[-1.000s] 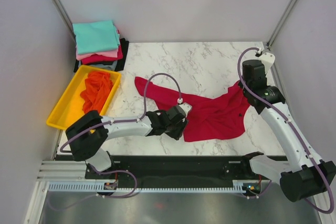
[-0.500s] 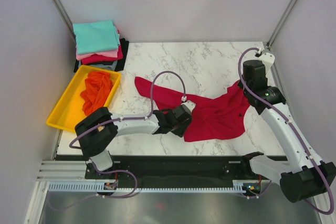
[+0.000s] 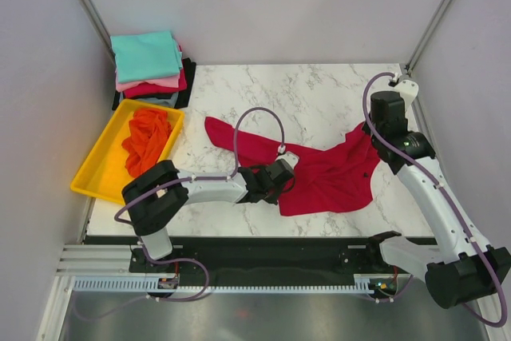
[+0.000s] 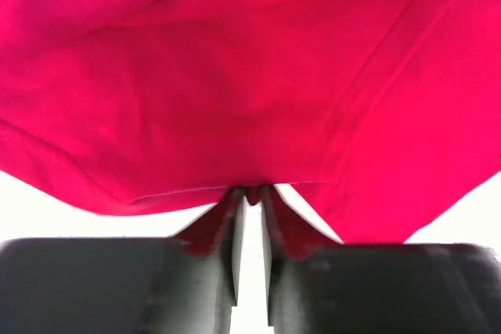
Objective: Fold and stack the t-shirts
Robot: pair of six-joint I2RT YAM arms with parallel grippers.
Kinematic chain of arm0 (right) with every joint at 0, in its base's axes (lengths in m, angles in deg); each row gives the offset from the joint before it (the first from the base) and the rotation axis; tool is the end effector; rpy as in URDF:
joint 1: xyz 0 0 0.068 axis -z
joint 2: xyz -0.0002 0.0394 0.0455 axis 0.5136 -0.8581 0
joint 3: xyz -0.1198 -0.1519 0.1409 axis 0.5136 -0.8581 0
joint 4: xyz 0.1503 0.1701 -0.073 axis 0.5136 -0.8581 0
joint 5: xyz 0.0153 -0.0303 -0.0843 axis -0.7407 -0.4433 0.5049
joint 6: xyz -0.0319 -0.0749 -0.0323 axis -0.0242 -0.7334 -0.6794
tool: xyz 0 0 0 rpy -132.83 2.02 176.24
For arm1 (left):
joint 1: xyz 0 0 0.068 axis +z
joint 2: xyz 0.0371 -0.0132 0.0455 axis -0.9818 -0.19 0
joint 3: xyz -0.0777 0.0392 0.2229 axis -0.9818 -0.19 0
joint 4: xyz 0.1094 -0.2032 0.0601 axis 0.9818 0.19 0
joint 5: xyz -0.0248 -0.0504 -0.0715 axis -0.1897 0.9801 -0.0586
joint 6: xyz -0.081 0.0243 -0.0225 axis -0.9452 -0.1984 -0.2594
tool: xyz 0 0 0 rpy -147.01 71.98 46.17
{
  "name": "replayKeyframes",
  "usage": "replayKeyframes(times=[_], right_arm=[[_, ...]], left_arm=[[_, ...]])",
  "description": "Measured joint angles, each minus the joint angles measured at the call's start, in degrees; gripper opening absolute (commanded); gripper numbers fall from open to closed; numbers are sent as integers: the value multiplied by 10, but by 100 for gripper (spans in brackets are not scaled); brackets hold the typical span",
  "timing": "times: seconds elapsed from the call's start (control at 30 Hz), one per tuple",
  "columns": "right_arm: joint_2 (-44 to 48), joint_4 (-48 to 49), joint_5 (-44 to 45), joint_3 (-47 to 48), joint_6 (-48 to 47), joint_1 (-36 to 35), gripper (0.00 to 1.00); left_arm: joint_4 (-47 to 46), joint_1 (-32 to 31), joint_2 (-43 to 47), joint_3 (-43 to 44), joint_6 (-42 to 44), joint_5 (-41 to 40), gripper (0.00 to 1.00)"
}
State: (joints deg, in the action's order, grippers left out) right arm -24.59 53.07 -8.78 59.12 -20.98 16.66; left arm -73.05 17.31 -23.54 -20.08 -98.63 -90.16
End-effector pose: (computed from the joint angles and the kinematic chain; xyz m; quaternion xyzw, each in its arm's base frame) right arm 0.2546 0.0254 0.3027 0.2021 0.8336 -0.0523 0.5114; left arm 0.1797 -0.2914 0.1055 0.2868 0.9074 -0.0925 0.2929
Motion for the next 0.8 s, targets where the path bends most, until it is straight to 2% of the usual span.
replayKeyframes(times=[0.03,0.07,0.23,0.4,0.5,0.6,0.8], right_arm=[[0,0,0,0,0,0,0],[0,0,0,-1,0,0,0],[2,0,-2,-2,0,3,0],[12,-2,-16,-1,-2,4,0],[38,-12,-30,1,-7,4,0],[76,-27,-42,21,-12,4,0],[169,-53,-49,138,-16,4,0]], left_arm=[[-1,0,0,0,0,-1,11],[-1,1,0,0,1,-3,2],[6,2,2,2,3,-4,2],[72,2,52,3,3,-3,2],[120,2,148,10,3,-7,2],[165,2,254,54,3,-14,2],[232,2,421,178,23,-29,2]])
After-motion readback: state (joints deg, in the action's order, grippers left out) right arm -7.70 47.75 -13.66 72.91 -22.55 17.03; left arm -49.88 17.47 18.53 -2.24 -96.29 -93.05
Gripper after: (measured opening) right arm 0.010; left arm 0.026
